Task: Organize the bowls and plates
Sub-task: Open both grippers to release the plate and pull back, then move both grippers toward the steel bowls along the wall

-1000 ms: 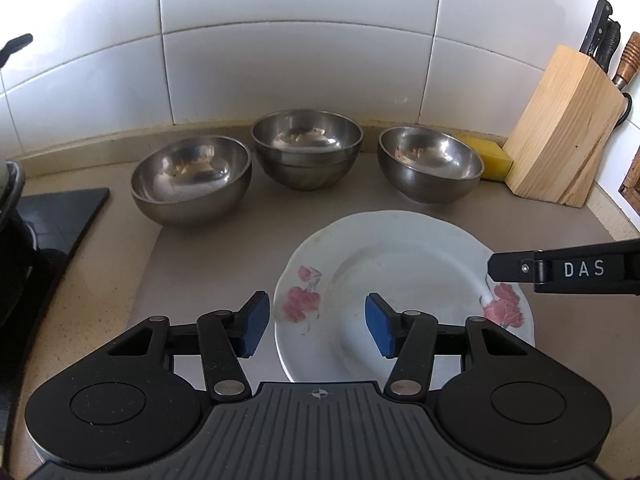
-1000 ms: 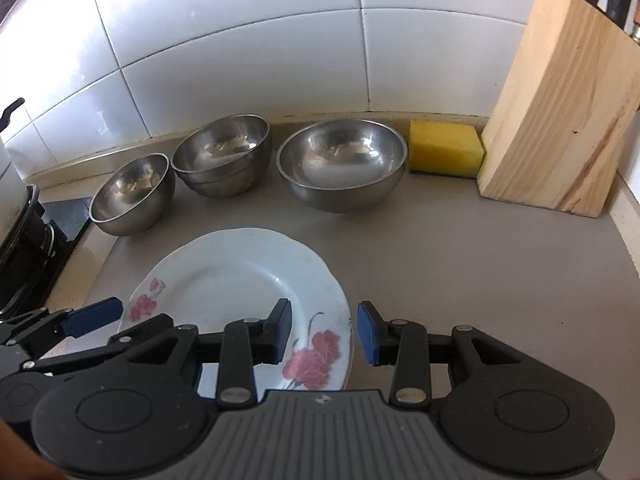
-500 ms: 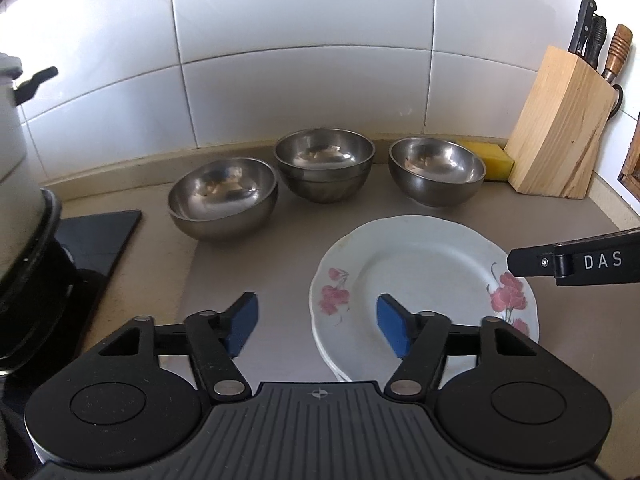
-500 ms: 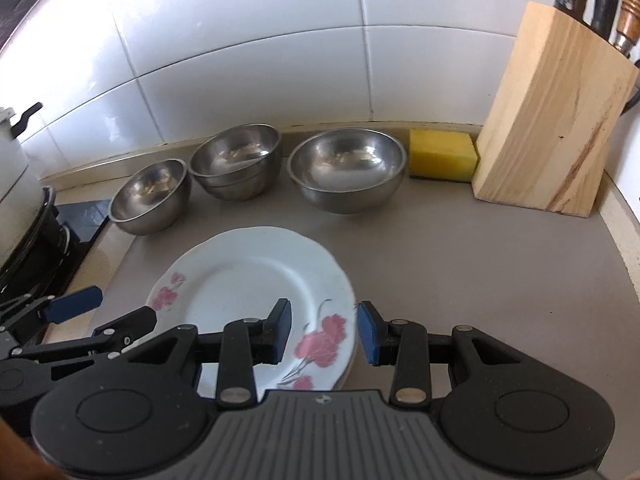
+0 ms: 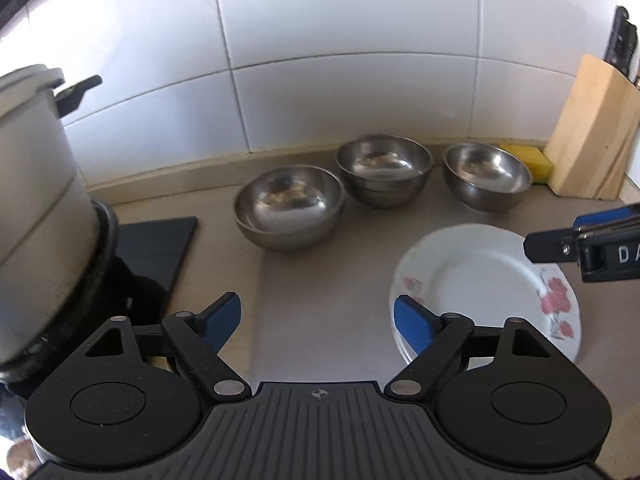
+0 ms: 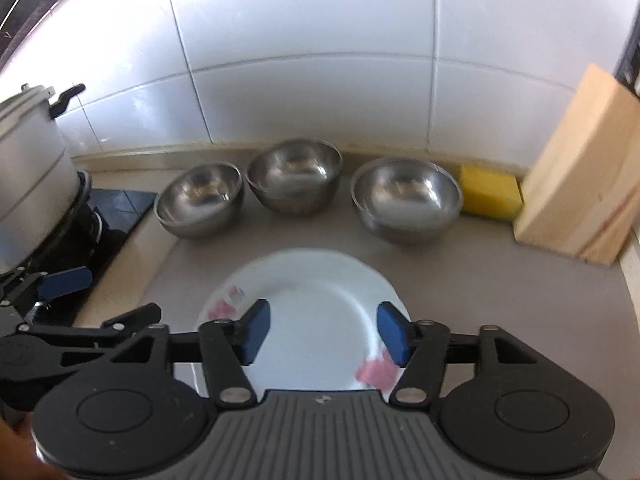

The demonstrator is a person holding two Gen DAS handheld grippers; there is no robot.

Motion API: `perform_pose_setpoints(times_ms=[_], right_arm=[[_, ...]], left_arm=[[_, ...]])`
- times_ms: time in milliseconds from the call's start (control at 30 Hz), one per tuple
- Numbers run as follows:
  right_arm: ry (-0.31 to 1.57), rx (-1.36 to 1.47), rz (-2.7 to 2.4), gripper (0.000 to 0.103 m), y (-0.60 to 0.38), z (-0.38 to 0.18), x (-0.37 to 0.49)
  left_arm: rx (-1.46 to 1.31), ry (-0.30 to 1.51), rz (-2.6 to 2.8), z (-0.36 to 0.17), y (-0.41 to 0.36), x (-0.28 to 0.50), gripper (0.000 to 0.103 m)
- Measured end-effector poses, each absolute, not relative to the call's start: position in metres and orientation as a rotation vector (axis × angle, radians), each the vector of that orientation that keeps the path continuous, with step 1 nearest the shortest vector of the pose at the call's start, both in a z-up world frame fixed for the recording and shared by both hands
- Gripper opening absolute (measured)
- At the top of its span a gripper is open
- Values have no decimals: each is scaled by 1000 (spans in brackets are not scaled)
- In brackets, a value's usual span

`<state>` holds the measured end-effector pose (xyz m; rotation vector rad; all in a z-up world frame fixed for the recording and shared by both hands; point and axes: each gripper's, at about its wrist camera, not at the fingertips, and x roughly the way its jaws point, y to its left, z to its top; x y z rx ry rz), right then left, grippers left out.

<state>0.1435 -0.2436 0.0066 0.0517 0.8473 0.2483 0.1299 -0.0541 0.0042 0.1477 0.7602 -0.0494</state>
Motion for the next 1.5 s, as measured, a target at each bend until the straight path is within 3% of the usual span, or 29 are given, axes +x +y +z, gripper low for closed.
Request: perform_pose_setpoints(times_ms=[300, 933, 1500], right_arm=[[852, 40, 249, 60, -224, 27, 185], [978, 201, 272, 60, -193, 31, 281], [1040, 305, 447, 60, -158, 20, 328]], left_arm=[[154, 774, -5, 21, -29, 165, 92], [94, 813, 14, 26, 5, 245, 98], [-18, 893, 19, -14, 26, 296, 95]])
